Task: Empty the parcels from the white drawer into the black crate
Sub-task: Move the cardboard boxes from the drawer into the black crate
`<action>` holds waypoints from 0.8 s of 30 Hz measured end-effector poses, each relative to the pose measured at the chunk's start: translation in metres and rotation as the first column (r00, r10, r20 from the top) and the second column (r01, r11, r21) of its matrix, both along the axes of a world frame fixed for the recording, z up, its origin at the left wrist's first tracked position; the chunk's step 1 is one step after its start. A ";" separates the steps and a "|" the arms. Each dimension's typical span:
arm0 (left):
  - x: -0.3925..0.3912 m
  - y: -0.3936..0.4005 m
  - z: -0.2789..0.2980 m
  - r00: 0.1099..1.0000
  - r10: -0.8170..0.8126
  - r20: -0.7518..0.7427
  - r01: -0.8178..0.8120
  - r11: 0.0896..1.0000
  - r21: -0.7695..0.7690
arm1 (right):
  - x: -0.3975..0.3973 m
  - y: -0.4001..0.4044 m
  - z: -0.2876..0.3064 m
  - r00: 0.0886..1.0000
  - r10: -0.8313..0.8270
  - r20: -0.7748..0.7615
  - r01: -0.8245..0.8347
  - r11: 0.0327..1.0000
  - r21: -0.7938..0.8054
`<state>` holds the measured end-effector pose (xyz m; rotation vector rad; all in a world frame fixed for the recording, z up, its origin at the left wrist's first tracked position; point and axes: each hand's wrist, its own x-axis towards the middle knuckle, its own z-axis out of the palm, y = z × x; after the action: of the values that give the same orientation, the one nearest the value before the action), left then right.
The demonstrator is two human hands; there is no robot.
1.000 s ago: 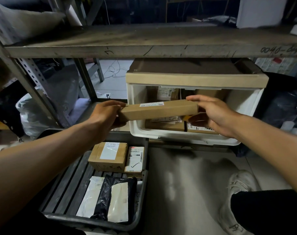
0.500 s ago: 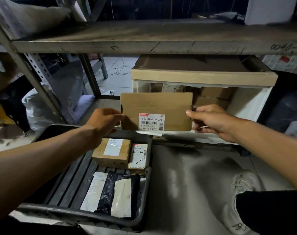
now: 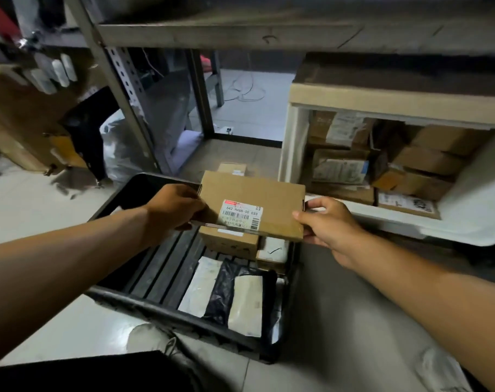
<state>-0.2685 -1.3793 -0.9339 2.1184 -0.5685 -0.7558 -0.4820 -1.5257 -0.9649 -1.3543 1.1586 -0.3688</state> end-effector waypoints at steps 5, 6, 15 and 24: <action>0.031 0.003 -0.030 0.998 -0.046 0.047 0.039 0.991 0.127 | 0.040 0.010 -0.040 0.999 -0.003 -0.049 0.003 1.000 0.013; 0.037 0.002 -0.037 0.998 -0.054 0.045 0.047 0.988 0.145 | 0.047 0.009 -0.049 0.997 0.004 -0.078 -0.004 1.000 0.011; 0.069 -0.030 -0.103 0.997 -0.050 -0.065 0.061 0.982 0.179 | 0.091 -0.007 -0.118 0.967 0.009 -0.255 -0.009 1.000 0.004; 0.084 -0.063 -0.155 0.992 -0.105 -0.067 0.116 0.974 0.192 | 0.115 -0.024 -0.140 0.940 0.056 -0.336 -0.075 0.996 -0.044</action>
<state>-0.1845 -1.4419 -1.0888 2.2512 -0.6074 -0.9658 -0.3668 -1.5501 -1.1050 -1.5414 1.3857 -0.1246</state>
